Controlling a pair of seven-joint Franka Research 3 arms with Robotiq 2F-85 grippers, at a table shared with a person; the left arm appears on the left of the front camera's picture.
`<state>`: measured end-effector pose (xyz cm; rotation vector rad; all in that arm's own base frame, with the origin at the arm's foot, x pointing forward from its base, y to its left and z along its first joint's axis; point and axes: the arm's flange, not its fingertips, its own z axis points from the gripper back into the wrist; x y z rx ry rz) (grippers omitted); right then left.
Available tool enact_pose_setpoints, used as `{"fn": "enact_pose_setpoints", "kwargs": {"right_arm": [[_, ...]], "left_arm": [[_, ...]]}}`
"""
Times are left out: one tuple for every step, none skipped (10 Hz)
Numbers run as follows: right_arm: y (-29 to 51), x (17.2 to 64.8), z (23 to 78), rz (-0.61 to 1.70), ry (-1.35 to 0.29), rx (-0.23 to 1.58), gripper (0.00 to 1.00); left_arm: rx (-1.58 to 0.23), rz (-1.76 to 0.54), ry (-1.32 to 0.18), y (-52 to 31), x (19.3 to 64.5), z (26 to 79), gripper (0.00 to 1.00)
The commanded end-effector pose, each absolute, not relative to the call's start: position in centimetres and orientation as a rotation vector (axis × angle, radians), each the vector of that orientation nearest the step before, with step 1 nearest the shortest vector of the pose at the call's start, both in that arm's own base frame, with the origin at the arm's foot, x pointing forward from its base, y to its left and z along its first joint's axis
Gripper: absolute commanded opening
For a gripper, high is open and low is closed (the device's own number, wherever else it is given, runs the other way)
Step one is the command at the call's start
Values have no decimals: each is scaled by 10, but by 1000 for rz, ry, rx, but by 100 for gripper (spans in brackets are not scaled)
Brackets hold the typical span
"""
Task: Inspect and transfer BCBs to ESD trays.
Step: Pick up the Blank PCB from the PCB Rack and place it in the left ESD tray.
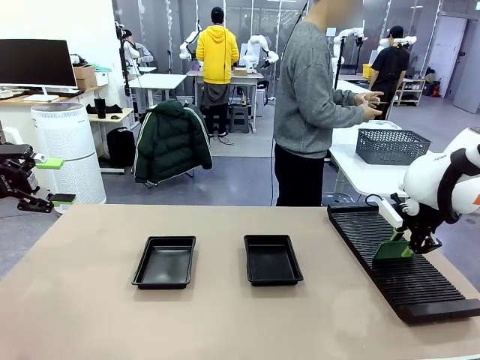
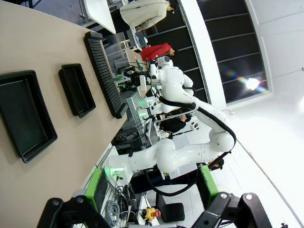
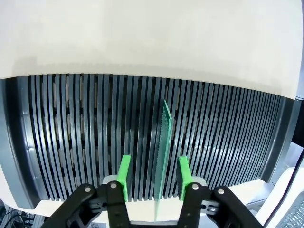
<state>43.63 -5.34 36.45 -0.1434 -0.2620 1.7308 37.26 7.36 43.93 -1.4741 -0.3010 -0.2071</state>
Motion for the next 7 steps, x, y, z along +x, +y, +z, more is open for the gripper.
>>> {"fn": "enact_pose_setpoints", "kwargs": {"right_arm": [[-50,434,361,1707,-273,-160,42],[-49,435,361,1708,-272,-160,46],[-49,435,361,1708,-270,-159,37],[-49,435,361,1707,-270,-159,42],[-49,435,361,1708,-271,-161,32],[-49,435,361,1708,-270,-160,37],[-49,435,361,1707,-267,-158,27]], "left_arm": [[-1476,-207,-300,73,372,440,100],[-1476,-207,-300,73,372,440,100],[-1476,-207,-300,73,372,440,100],[-1476,-207,-300,73,372,440,100],[-1476,-207,-300,73,372,440,100],[-1476,-207,-300,73,372,440,100],[-1476,-207,-300,73,372,440,100]]}}
